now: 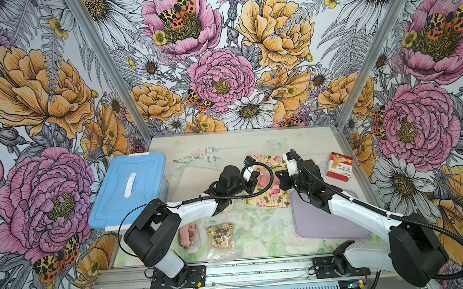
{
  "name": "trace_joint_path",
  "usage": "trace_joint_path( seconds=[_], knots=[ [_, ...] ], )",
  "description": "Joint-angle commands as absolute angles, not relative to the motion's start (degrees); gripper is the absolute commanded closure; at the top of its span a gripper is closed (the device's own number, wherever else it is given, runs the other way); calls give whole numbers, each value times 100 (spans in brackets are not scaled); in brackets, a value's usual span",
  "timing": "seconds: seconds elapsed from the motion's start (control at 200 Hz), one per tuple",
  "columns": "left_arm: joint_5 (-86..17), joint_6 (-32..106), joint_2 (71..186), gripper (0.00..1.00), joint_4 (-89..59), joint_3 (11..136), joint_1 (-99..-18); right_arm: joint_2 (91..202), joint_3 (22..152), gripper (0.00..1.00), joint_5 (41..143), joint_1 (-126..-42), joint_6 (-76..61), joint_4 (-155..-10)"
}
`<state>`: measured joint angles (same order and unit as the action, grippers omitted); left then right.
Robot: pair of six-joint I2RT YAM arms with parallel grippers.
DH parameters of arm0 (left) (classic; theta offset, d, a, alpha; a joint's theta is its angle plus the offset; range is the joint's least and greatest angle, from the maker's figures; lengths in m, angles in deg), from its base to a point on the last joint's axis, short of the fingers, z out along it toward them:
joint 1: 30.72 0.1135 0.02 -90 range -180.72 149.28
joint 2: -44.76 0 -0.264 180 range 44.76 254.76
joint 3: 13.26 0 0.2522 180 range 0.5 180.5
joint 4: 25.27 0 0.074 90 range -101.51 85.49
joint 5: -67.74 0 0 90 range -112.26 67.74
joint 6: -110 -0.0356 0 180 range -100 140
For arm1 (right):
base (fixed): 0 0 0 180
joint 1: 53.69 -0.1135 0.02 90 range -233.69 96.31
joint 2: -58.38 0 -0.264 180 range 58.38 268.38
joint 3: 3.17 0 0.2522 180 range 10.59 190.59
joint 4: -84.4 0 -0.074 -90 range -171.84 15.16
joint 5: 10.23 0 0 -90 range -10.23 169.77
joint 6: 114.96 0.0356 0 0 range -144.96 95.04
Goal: Pour cookies out of the ziploc bag
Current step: 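Pour the cookies out of the ziploc bag onto the tray.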
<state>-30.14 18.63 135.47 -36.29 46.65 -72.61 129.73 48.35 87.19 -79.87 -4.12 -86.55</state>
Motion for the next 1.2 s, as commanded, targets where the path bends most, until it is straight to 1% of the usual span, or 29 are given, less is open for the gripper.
trace_joint_path(
  seconds=[0.0, 0.235, 0.415, 0.55, 0.67, 0.74, 0.78, 0.811, 0.846, 0.881, 0.916, 0.951, 1.021, 1.076, 1.196],
  knots=[
    [-2849, 1925, 13483, 100, -4001, 4553, -7221, 12913, 4805, 100, 8486, -7931, -531, -8809],
    [-2797, 1947, 13694, 100, -3990, 4615, -7173, 13345, 4982, 100, 8383, -7936, -614, -8689],
    [-2842, 1967, 13712, 100, -3904, 4666, -7159, 13405, 5001, 100, 8342, -7936, -640, -8668],
    [-2915, 1950, 13739, 100, -3622, 4781, -7150, 13439, 5028, 100, 8397, -7936, -623, -8634],
    [-3166, 1866, 13800, 100, -3014, 5051, -7139, 13518, 5112, 100, 8521, -7936, -607, -8517],
    [-3277, 1878, 13812, 100, -2932, 5086, -7137, 13546, 5146, 100, 8515, -7936, -595, -8430],
    [-3411, 1868, 13802, 90, -2933, 5077, -7135, 13559, 5178, 100, 8493, -7936, -598, -8373],
    [-3549, 1831, 13801, 76, -2935, 5072, -7146, 13571, 5190, 100, 8482, -7940, -606, -8335],
    [-3660, 1723, 13784, 64, -2908, 5061, -7150, 13583, 5194, 100, 8463, -7936, -624, -8325],
    [-3662, 1575, 13762, 56, -2868, 5049, -7173, 13598, 5191, 100, 8461, -7936, -624, -8325],
    [-3632, 1439, 13737, 50, -2863, 5006, -7193, 13635, 5200, 100, 8485, -7936, -624, -8334],
    [-3624, 1316, 13729, 45, -2865, 4971, -7194, 13674, 5212, 100, 8519, -7937, -616, -8332],
    [-3614, 1219, 13737, 40, -2854, 4945, -7190, 13768, 5275, 100, 8580, -7938, -604, -8256],
    [-3685, 1129, 13744, 33, -2771, 4969, -7223, 13838, 5341, 100, 8618, -7936, -589, -8189],
    [-3616, 863, 13872, 32, -2397, 5152, -7290, 13967, 5438, 100, 8778, -7936, -533, -8060]
  ],
)
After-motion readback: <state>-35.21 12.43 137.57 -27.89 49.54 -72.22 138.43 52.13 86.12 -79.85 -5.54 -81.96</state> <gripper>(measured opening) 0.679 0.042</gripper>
